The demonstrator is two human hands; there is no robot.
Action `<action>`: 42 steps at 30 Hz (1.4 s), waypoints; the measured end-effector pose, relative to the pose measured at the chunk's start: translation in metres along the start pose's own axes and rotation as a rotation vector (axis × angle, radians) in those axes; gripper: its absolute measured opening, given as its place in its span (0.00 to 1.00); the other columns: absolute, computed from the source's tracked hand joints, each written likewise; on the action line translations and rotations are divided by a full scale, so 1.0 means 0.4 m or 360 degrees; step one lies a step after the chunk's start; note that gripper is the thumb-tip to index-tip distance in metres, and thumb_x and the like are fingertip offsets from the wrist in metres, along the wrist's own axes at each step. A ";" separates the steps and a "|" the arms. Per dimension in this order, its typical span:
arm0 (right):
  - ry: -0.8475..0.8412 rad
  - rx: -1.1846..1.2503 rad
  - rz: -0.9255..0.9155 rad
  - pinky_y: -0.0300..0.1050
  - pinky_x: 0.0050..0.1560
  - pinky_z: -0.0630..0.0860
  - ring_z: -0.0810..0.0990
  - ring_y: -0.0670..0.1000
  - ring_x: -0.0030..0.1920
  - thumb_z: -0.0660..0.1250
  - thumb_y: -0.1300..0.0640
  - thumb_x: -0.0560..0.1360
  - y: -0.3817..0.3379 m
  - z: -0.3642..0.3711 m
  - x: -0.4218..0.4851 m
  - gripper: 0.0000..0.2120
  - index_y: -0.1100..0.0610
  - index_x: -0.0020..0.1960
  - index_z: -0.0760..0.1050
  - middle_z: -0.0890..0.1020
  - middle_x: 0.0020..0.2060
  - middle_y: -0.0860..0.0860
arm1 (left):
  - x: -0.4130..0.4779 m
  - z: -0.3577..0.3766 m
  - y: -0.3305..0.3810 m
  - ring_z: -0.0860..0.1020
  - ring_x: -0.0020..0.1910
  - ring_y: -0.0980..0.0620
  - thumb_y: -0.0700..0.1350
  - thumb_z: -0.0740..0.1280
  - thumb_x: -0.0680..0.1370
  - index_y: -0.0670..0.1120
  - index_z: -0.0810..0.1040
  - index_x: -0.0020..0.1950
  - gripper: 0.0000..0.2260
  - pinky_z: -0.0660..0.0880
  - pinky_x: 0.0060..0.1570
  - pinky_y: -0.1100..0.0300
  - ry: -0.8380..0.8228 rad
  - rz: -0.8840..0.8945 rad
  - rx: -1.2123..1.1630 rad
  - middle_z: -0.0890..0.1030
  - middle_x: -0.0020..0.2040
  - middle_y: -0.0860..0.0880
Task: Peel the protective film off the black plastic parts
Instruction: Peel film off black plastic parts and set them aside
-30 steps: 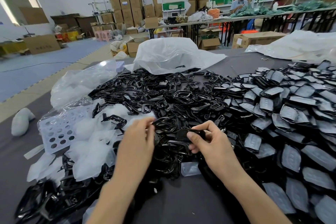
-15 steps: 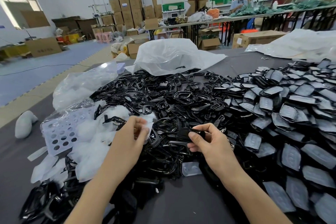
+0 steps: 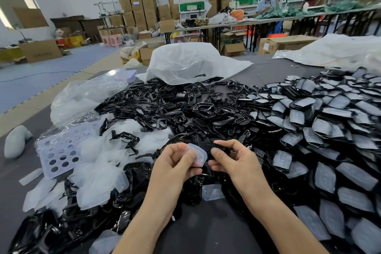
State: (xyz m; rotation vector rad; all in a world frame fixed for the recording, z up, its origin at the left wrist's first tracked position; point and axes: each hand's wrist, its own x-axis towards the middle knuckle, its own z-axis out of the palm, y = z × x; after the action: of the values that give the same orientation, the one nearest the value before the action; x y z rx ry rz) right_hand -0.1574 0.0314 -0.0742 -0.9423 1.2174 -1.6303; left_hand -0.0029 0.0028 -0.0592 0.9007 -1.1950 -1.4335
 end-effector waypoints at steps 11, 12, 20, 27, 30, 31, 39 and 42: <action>-0.0119 0.0775 0.0227 0.39 0.39 0.83 0.88 0.54 0.41 0.72 0.62 0.70 -0.029 0.011 -0.004 0.12 0.62 0.53 0.77 0.87 0.44 0.60 | -0.032 0.017 -0.013 0.81 0.38 0.52 0.45 0.68 0.80 0.57 0.77 0.50 0.06 0.78 0.40 0.60 -0.0189 0.0316 0.0710 0.81 0.41 0.46; -0.0136 0.0796 0.0231 0.39 0.39 0.83 0.88 0.54 0.42 0.72 0.62 0.69 -0.031 0.012 -0.007 0.13 0.62 0.53 0.77 0.87 0.44 0.60 | -0.036 0.020 -0.014 0.78 0.35 0.53 0.46 0.68 0.80 0.57 0.77 0.50 0.05 0.76 0.39 0.57 -0.0210 0.0356 0.0795 0.81 0.39 0.47; 0.0137 0.0559 0.0147 0.39 0.41 0.82 0.88 0.55 0.45 0.70 0.65 0.77 -0.023 -0.003 0.003 0.07 0.60 0.55 0.78 0.87 0.43 0.57 | -0.035 0.020 -0.005 0.77 0.29 0.56 0.43 0.65 0.82 0.56 0.79 0.49 0.08 0.73 0.34 0.67 -0.0136 0.0314 0.0862 0.82 0.32 0.50; 0.0171 0.0423 0.0117 0.38 0.41 0.82 0.88 0.54 0.44 0.70 0.65 0.78 -0.012 -0.003 0.005 0.06 0.58 0.54 0.79 0.88 0.43 0.56 | -0.032 0.030 0.015 0.86 0.40 0.47 0.37 0.66 0.81 0.41 0.82 0.53 0.06 0.80 0.38 0.65 0.0006 0.0060 0.0111 0.87 0.42 0.43; 0.0147 0.0435 0.0109 0.38 0.42 0.82 0.88 0.53 0.45 0.69 0.65 0.78 -0.012 -0.007 0.007 0.07 0.59 0.55 0.78 0.88 0.44 0.57 | -0.032 0.032 0.014 0.85 0.53 0.50 0.32 0.63 0.81 0.42 0.79 0.61 0.12 0.79 0.49 0.67 -0.0156 0.0013 -0.0006 0.87 0.51 0.46; 0.0144 0.0438 0.0104 0.37 0.42 0.82 0.88 0.53 0.45 0.68 0.65 0.79 -0.011 -0.008 0.008 0.07 0.59 0.56 0.78 0.88 0.45 0.56 | -0.035 0.033 0.013 0.84 0.56 0.51 0.31 0.63 0.81 0.44 0.78 0.63 0.14 0.78 0.51 0.68 -0.0218 0.0018 0.0015 0.86 0.53 0.47; 0.0175 0.0442 0.0086 0.37 0.40 0.81 0.88 0.52 0.43 0.67 0.66 0.79 -0.007 -0.010 0.012 0.06 0.58 0.55 0.79 0.87 0.43 0.56 | -0.040 0.036 0.001 0.85 0.47 0.52 0.36 0.63 0.82 0.50 0.81 0.58 0.12 0.81 0.45 0.63 -0.0120 0.0233 0.0453 0.87 0.46 0.51; 0.0159 0.0406 0.0085 0.38 0.41 0.82 0.88 0.53 0.44 0.68 0.66 0.79 -0.009 -0.008 0.010 0.07 0.58 0.54 0.80 0.87 0.43 0.57 | -0.048 0.033 0.006 0.84 0.46 0.54 0.44 0.64 0.82 0.57 0.84 0.51 0.10 0.80 0.45 0.64 -0.0160 0.0435 0.0709 0.85 0.48 0.56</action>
State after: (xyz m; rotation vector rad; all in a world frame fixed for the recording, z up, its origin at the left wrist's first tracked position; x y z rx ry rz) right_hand -0.1623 0.0291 -0.0714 -0.6706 1.0597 -1.7579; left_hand -0.0111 0.0244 -0.0552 0.9248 -1.6834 -1.0187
